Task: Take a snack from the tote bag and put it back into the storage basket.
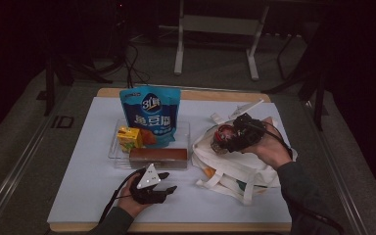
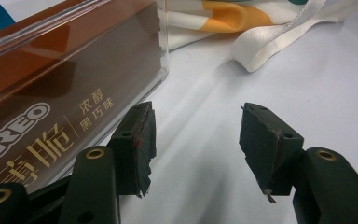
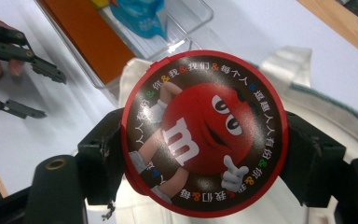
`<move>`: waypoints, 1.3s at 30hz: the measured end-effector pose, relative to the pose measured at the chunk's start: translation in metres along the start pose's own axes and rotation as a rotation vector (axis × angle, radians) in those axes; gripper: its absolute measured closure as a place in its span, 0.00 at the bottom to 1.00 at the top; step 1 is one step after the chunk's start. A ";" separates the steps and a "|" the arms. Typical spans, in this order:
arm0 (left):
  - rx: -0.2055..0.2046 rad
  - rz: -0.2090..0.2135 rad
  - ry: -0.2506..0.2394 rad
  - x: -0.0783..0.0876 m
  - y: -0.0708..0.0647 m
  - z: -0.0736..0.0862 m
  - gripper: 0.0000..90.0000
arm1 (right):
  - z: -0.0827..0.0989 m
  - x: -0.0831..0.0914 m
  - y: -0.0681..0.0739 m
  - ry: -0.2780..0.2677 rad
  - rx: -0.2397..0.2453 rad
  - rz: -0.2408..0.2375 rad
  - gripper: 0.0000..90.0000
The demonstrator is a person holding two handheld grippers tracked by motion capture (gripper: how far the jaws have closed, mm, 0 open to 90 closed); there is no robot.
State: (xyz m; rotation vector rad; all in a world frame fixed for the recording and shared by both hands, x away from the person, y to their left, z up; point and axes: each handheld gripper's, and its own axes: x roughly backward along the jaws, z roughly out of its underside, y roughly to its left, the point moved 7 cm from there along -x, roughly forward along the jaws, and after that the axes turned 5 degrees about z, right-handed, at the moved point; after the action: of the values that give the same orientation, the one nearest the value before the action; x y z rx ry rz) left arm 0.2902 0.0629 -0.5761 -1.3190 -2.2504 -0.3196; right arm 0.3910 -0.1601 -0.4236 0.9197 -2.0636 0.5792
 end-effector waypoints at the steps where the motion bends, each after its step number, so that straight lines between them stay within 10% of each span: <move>1: 0.002 0.001 -0.001 0.000 0.000 0.000 0.50 | -0.002 0.000 0.001 -0.003 0.004 -0.002 0.28; 39: 0.000 0.003 -0.001 0.000 0.000 0.000 0.50 | -0.074 -0.006 0.030 -0.066 0.090 -0.042 0.28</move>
State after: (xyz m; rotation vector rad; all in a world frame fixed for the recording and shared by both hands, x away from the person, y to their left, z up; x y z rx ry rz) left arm 0.2903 0.0634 -0.5759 -1.3227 -2.2488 -0.3182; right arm 0.4050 -0.0900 -0.3876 1.0448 -2.0852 0.6313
